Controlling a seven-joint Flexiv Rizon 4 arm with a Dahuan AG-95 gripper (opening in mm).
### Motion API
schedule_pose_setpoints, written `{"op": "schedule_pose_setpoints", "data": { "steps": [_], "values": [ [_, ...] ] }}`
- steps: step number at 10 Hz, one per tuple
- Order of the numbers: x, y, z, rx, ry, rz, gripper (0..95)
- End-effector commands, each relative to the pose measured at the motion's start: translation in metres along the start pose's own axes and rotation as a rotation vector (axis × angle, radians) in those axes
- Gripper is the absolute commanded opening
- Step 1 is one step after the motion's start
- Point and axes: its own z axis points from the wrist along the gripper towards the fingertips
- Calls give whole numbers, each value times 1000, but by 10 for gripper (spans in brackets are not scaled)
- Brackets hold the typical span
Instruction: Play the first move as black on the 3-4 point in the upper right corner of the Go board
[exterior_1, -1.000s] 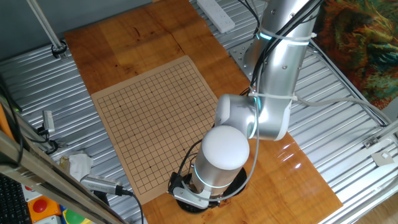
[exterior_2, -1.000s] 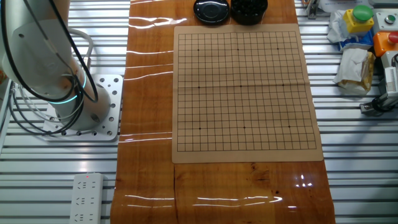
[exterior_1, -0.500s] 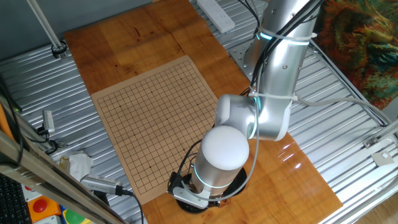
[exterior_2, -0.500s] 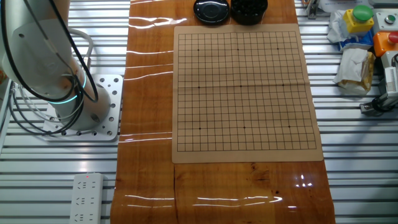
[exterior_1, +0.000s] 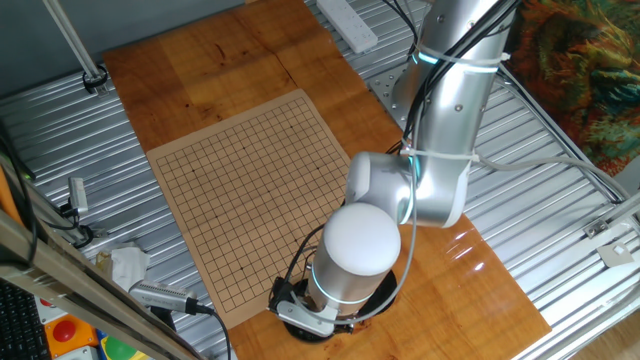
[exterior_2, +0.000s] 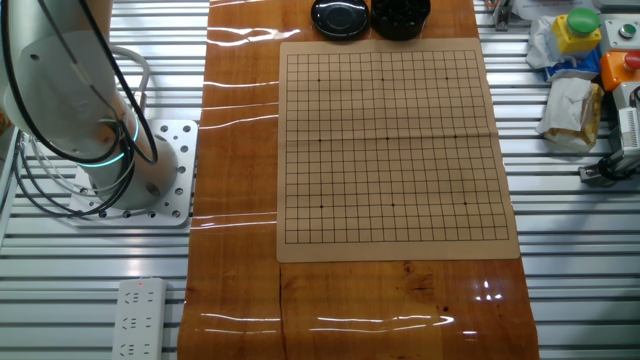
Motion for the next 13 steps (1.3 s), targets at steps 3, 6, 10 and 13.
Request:
{"op": "schedule_pose_setpoints", "data": {
  "steps": [3,6,10,13],
  "values": [
    [0,0,-3,1,2,5,190],
    [0,0,-6,2,5,4,190],
    [1,-2,-13,0,10,8,190],
    [3,-10,-18,-2,16,2,0]
  ]
}}
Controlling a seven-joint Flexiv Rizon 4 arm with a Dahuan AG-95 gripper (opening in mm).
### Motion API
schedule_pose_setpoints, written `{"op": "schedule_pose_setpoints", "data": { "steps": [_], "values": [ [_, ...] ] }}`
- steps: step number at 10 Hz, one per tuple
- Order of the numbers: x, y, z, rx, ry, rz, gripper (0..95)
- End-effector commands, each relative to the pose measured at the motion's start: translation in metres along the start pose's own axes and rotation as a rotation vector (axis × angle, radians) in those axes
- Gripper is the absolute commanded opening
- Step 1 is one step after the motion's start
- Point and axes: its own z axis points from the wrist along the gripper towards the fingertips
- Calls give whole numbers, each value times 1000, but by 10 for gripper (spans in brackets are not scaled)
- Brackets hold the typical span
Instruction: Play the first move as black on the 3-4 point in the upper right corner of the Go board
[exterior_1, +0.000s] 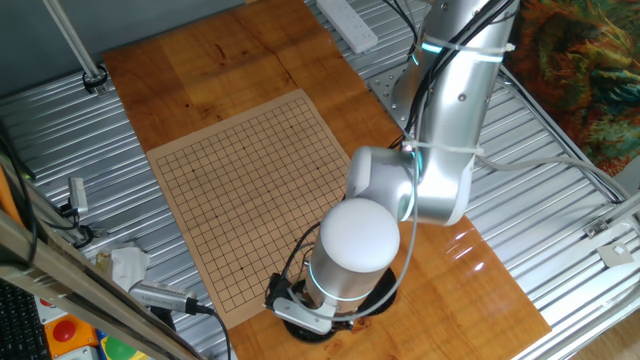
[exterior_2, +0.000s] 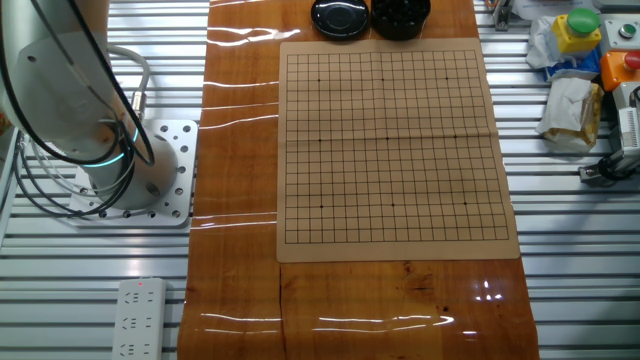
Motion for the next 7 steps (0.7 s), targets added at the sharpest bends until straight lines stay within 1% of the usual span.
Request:
{"op": "schedule_pose_setpoints", "data": {
  "steps": [1,3,7],
  "values": [
    [1,-4,-2,-3,7,3,0],
    [3,-8,-5,-1,13,8,0],
    [3,-8,-6,-1,12,6,0]
  ]
}}
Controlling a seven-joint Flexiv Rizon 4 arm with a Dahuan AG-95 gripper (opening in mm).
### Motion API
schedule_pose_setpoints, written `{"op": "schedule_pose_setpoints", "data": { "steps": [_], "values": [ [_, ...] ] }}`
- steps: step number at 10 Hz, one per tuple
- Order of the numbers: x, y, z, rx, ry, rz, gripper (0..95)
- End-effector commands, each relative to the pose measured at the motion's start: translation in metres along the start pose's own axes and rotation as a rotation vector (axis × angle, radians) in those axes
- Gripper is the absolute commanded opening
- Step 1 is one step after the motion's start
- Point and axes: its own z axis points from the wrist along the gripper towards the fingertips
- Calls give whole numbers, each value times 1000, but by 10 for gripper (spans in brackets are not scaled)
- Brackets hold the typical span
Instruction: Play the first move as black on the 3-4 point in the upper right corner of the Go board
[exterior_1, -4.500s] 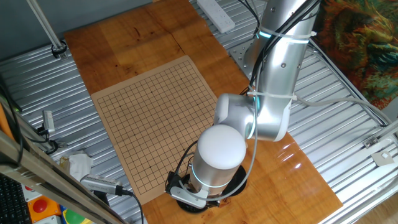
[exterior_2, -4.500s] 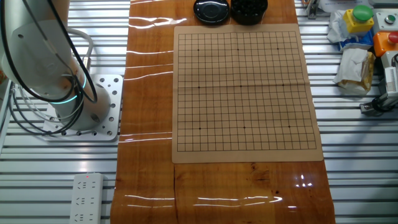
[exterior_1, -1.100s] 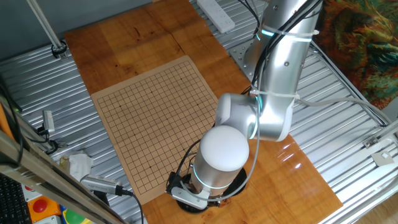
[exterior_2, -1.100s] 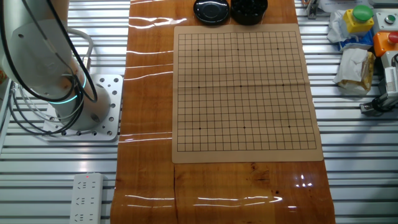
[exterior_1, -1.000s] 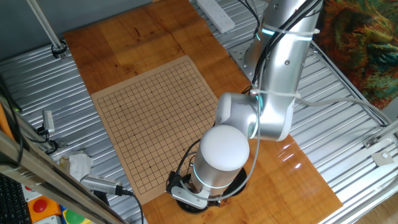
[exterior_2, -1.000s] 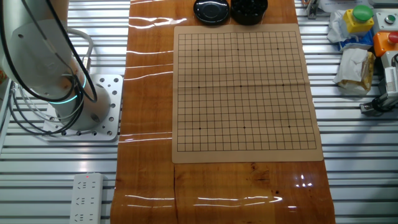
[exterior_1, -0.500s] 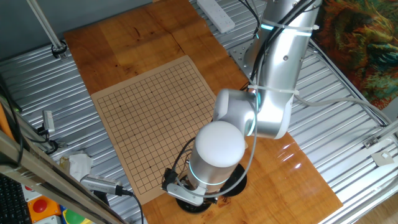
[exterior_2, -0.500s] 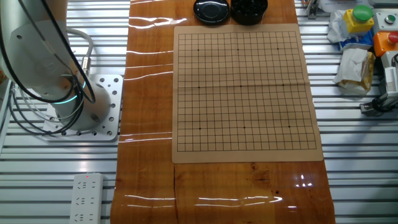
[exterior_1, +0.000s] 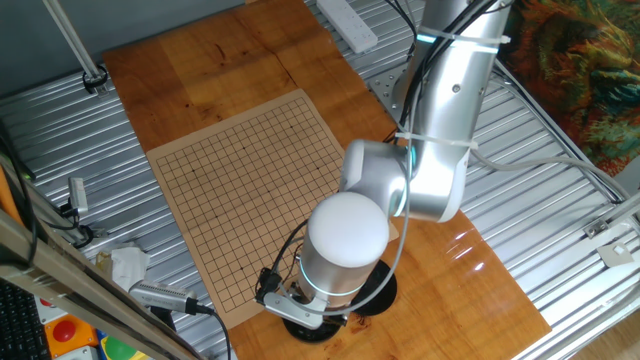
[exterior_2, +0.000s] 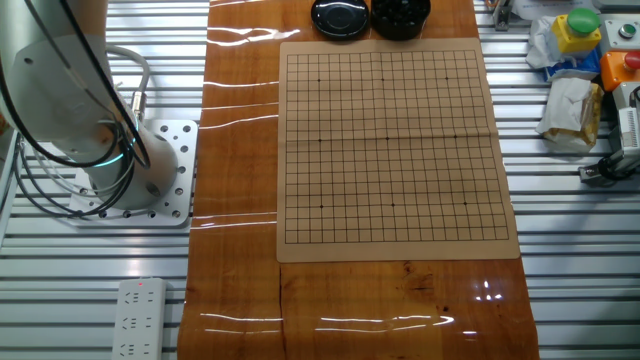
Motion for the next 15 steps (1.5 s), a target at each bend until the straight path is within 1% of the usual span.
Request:
{"op": "schedule_pose_setpoints", "data": {
  "steps": [1,6,11,12,15],
  "values": [
    [0,0,0,0,-2,-7,190],
    [0,1,0,-6,-1,-11,190],
    [-1,6,7,-9,-1,-20,190],
    [-1,7,8,-9,-1,-23,380],
    [1,8,11,-10,-2,-21,380]
  ]
}}
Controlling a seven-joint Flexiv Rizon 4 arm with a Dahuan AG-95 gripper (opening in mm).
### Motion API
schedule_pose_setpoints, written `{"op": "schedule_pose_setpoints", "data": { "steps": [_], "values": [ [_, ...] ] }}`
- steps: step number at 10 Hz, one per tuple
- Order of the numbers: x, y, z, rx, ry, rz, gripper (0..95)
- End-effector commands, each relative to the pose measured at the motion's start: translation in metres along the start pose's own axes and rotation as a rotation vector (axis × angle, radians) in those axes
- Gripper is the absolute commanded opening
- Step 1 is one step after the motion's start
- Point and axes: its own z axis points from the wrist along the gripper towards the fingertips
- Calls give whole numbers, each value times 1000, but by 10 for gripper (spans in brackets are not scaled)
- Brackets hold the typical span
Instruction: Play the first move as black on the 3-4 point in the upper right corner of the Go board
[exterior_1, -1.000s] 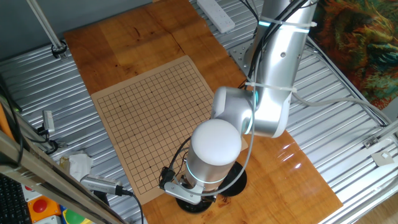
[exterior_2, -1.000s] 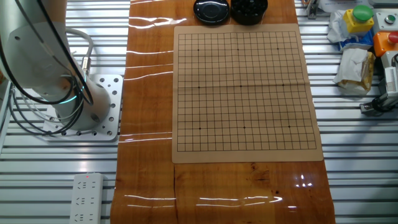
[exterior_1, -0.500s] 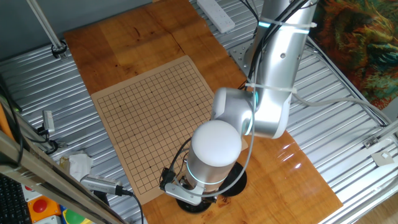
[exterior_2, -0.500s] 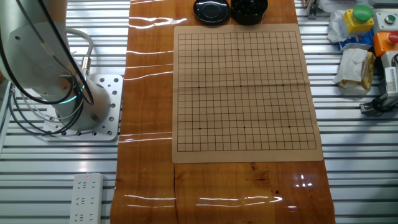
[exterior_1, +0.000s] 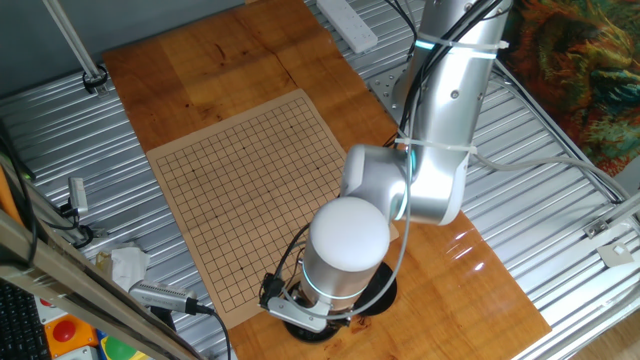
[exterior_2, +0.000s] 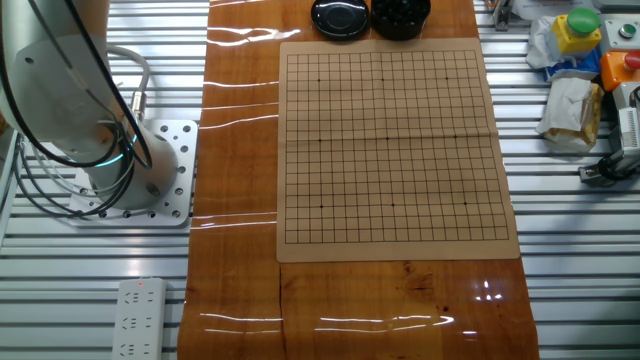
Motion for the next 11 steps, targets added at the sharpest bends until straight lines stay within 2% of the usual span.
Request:
{"op": "schedule_pose_setpoints", "data": {
  "steps": [1,8,9,11],
  "values": [
    [0,0,-1,0,1,-6,380],
    [0,0,-1,1,5,22,380],
    [0,0,-1,0,5,31,190],
    [-1,0,-2,2,6,31,190]
  ]
}}
